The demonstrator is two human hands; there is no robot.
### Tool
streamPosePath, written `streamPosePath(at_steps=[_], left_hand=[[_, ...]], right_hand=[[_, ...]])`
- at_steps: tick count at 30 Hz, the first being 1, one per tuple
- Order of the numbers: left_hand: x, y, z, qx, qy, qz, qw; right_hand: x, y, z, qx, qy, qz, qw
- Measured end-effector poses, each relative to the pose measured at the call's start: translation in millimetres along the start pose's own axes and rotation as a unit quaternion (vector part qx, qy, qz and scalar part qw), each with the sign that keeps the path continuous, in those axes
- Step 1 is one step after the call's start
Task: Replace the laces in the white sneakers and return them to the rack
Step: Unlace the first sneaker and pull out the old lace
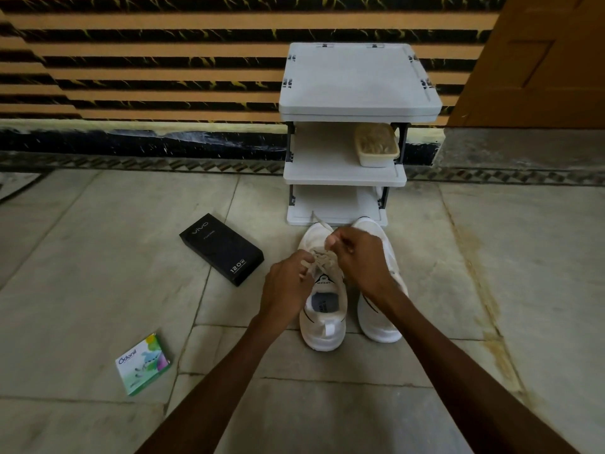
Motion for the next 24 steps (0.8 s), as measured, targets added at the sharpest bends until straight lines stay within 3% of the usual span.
streamPosePath(at_steps=[2,5,7,11,16,17,19,20,22,23,24], left_hand=[[3,6,0,-0.016,0.028,0.024,0.999],[6,13,-1,-0.036,0.055,0.109,0.992],[7,17,-3,-0.034,0.083,0.145,0.985],[3,17,0,-0.03,0.105,0.141,0.984],[4,15,9,-0.059,0.111,0.132,0.983],[6,13,12,-0.065,0.095,0.084,0.99],[8,8,18,-0.107,-0.017,-0.132,0.985],[10,6,18,-0.14,-0.086,-0.267,0.949],[6,2,17,-0.182,-0.2,-0.463,0.844],[4,-2,17,-0.197,-0.227,-0.479,0.825],[2,-6,20,-0.215,-0.224,-0.439,0.843]], right_hand=[[0,-8,2,0.075,-0.01,-0.048,0.996],[-3,-16,-5,0.134,0.003,-0.267,0.954],[-7,-13,-14,0.081,0.004,-0.341,0.937],[-6,8,-31,-0.102,0.068,-0.348,0.93],[-4,15,-33,-0.128,0.051,-0.349,0.927],[-2,13,-33,-0.125,0.059,-0.342,0.93],[3,11,-33,-0.114,0.082,-0.318,0.938],[6,10,-34,-0.108,0.094,-0.304,0.942],[10,9,-36,-0.1,0.111,-0.281,0.948],[12,10,-37,-0.097,0.116,-0.273,0.95],[13,11,-37,-0.094,0.118,-0.267,0.952]])
Point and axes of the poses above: each hand's wrist, its own z-axis towards the middle knuckle, its own y-axis out of the palm, x = y × z, the point moved 2 cm from there along z, towards the middle knuckle, and after that the axes turned 6 degrees about -z, right-handed, at the moved point
